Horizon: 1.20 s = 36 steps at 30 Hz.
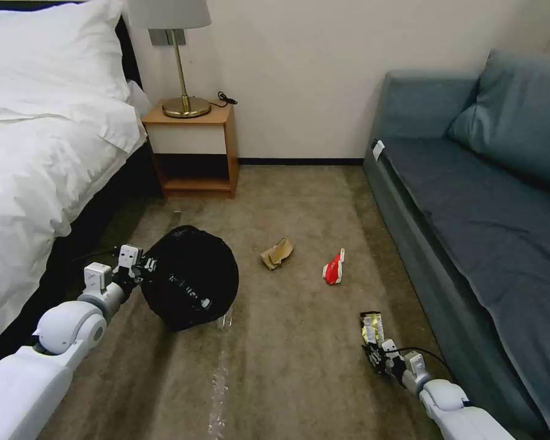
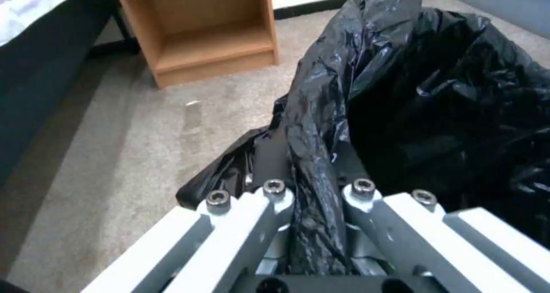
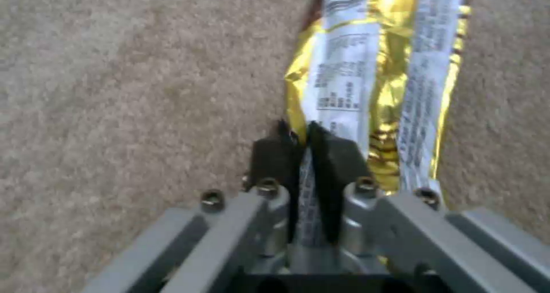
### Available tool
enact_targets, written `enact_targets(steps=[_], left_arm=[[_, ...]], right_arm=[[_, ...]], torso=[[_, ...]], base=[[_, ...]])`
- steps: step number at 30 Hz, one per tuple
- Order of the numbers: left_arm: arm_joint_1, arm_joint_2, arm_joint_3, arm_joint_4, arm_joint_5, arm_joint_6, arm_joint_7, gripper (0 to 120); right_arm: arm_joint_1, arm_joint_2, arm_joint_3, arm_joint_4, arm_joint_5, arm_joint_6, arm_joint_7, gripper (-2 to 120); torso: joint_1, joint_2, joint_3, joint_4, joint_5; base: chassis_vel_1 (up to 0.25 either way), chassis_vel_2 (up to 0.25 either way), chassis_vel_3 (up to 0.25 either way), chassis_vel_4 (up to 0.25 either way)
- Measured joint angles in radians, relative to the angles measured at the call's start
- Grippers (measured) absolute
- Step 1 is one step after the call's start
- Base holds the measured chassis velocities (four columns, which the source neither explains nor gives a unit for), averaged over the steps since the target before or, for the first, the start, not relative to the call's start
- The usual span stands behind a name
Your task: Pick up the trash bin, then pick up the garbage on the floor and place it into the trash bin.
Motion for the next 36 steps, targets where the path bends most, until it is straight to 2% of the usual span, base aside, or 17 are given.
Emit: enact_targets(steps=[3,17,26,36], left_arm=[[-0.007,0.001,0.005,0.007,-0.003,-0.003,0.003,4],[-0.018,-0.008,0.016,0.023,-0.005,-0.009,0.006,4],[-0.024,-0.017,0.023,0.038,-0.002,-0.023,0.012,4],[-0.024,-0.030,0.032,0.036,-0.001,-0.035,0.014,4]], right_arm=[[0.004,0.001,0.001,-0.010,0.001,0.002,-0.008,0],[0.016,0.005,-0.006,-0.014,0.009,0.004,-0.016,0],[0.020,-0.013,-0.023,0.055,0.014,0.007,-0.019,0],[0.038,-0.048,-0.068,0.156,0.074,0.010,-0.020,0]], torso=[[0.000,0.000,0.000,-0.0001,0.0000],[0.000,0.000,0.000,-0.0011,-0.0005],[0.000,-0.001,0.001,-0.0009,0.0009],[0.000,-0.001,0.000,-0.0007,-0.0001]], base=[[0.000,0.000,0.000,0.000],[0.000,0.000,0.000,0.000],[0.000,0.000,0.000,0.000],[0.000,0.000,0.000,0.000]])
